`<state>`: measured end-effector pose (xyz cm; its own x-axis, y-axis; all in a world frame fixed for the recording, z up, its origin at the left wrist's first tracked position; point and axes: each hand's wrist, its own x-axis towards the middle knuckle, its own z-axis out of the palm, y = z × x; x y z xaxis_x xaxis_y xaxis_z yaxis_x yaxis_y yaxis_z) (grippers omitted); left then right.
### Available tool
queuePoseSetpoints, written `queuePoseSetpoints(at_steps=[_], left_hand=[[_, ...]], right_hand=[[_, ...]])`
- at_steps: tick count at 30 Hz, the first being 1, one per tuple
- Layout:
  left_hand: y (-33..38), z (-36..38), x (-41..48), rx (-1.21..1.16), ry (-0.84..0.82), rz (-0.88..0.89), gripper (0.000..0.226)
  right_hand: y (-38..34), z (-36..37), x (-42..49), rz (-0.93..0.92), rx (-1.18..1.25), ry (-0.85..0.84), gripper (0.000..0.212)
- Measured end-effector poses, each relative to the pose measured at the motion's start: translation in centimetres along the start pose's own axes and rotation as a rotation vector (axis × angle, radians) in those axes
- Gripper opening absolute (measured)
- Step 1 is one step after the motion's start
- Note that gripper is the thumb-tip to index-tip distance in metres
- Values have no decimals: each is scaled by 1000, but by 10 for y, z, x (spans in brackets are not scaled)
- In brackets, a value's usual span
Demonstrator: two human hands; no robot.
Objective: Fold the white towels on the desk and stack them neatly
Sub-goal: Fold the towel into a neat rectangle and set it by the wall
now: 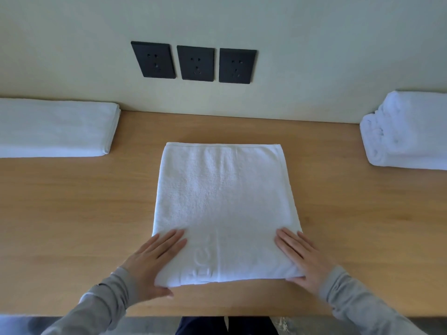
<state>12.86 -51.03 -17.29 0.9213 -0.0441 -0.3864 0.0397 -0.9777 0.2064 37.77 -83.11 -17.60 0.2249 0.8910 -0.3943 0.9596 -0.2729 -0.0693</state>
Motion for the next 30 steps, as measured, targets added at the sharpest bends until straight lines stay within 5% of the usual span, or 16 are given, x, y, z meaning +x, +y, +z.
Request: queuePoseSetpoints(at_steps=[5,12,16,20,24,30], left_hand=[[-7,-7,3,-18,13,38,105],[-37,-44,3,-771,122,-319,55],[-58,-78,23,-990,69,-380,52],[-87,-114,51,-1135,171,-392,30],[-108,-135,93,-1346,292,-572,17],[-126,-135,160,-1092,473,-831,37]], right_hand=[[0,-8,7,23,56,-4,93],[36,-57,21,235,779,52,45],[65,-92,37,347,1122,47,41],[87,-114,63,471,1434,191,34],[90,-126,103,702,1555,503,10],[95,-130,160,855,1460,696,33]])
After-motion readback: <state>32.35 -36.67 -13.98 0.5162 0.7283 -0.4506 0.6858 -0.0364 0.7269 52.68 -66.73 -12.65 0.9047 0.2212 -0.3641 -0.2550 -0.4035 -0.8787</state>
